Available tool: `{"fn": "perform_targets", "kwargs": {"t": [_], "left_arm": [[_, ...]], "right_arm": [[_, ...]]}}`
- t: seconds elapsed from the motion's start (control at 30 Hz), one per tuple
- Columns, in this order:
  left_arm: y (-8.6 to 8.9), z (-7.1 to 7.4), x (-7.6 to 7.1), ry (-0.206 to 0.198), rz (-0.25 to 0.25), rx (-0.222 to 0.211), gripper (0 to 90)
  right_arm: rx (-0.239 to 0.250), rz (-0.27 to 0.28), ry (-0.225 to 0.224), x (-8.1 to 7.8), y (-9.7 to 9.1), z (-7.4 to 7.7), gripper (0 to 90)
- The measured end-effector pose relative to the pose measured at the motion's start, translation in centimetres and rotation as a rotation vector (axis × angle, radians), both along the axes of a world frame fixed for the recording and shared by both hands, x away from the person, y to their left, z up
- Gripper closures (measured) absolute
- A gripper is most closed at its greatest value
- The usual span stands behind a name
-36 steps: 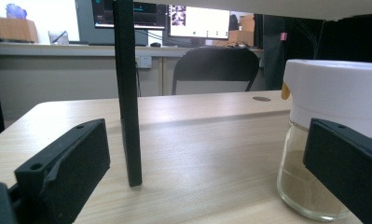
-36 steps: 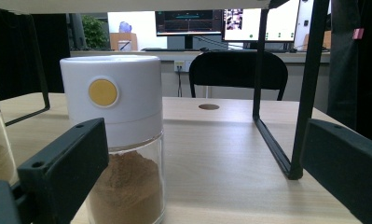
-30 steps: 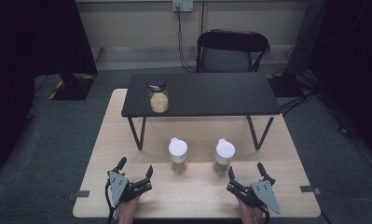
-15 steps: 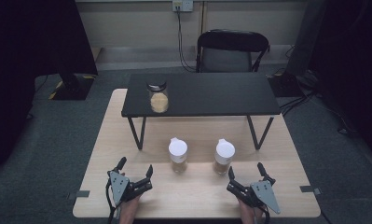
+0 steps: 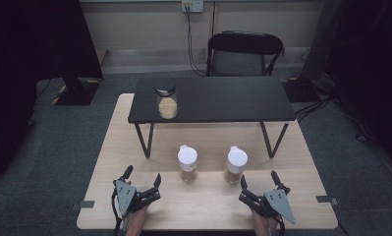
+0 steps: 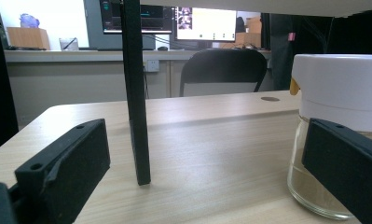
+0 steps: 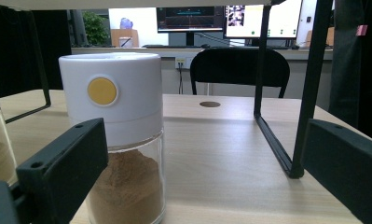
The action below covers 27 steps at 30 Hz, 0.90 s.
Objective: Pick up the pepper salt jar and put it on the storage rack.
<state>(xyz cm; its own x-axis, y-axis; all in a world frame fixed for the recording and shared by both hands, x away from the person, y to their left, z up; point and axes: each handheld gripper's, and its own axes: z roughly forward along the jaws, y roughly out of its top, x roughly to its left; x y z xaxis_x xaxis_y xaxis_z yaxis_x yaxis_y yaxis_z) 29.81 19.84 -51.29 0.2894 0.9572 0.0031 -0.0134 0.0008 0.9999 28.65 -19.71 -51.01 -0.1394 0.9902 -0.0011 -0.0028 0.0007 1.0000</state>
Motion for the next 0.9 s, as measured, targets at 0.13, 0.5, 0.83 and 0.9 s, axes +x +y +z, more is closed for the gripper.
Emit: {"fn": "perform_targets", "kwargs": {"t": [0.13,0.5,0.83,0.9], "left_arm": [[0.0,0.0,0.0,0.0,0.002,0.0,0.3],[0.0,0.0,0.0,0.0,0.012,0.0,0.3],[0.0,0.0,0.0,0.0,0.012,0.0,0.3],[0.0,0.0,0.0,0.0,0.012,0.0,0.3]], "right_arm": [[0.003,0.006,0.004,0.0,-0.1,0.5,0.0],[-0.037,0.04,-0.036,-1.0,1.1,3.1,0.0],[-0.037,0.069,-0.067,-1.7,2.2,4.7,0.0],[-0.039,0.073,-0.073,-1.8,2.6,5.1,0.0]]}}
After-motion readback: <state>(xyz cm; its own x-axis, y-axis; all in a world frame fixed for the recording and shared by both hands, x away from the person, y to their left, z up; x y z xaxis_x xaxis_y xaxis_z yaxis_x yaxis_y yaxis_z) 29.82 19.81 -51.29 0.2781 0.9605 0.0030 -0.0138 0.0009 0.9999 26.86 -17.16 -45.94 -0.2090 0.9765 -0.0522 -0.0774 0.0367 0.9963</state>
